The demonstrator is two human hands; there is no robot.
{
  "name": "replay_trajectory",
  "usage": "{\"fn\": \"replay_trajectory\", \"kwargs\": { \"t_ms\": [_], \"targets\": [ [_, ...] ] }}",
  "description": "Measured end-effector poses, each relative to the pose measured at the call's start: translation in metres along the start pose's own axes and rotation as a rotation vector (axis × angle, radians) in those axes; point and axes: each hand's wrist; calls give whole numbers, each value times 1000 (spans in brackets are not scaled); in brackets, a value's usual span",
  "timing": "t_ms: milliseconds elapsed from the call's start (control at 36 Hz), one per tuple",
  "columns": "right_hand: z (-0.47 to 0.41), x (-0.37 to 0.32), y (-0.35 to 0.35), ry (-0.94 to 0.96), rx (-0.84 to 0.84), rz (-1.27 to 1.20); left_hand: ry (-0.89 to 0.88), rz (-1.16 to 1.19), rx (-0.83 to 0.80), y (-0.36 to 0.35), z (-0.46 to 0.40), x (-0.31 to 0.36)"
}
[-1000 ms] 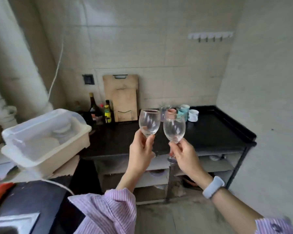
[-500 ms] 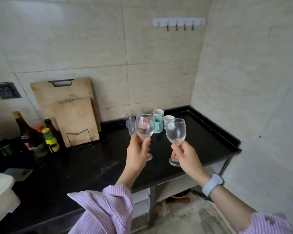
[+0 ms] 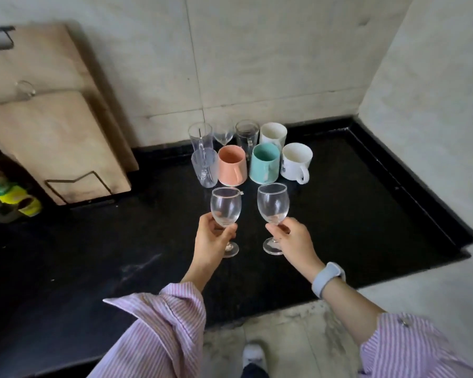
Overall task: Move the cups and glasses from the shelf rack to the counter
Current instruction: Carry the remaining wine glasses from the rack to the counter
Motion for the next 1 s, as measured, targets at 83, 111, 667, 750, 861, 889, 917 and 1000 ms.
{"fn": "replay_trajectory", "kwargs": {
  "t_ms": [83, 111, 667, 750, 861, 889, 917, 1000],
  "targets": [
    [-30, 15, -18, 13, -48, 42, 55, -45, 27, -5, -25, -15],
    [-38, 19, -23, 10, -68, 50, 62, -56, 40, -6, -33, -19],
    [-132, 54, -104, -25, -109, -34, -40, -151, 225, -27, -131, -78],
    [-138, 56, -109, -39, -98, -52, -55, -132, 233, -29, -135, -79],
    [-144, 53, -115, -37, -95, -65, -59, -111, 244, -33, -140, -79],
    [-145, 52, -116, -46, -93, -73, -59, -113, 248, -34, -141, -79],
    [-146, 51, -117, -53, -92, -78, -59, -116, 249, -34, -142, -79],
    [-148, 49, -119, -60, -102, -61, -55, -131, 241, -36, -145, -81]
  ]
}}
Point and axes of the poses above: each hand's wrist, its own z-axis away from the middle knuckle, its own y-axis out of the back of the hand, x = y × z, and after that the axes turned 9 degrees about x, right-handed
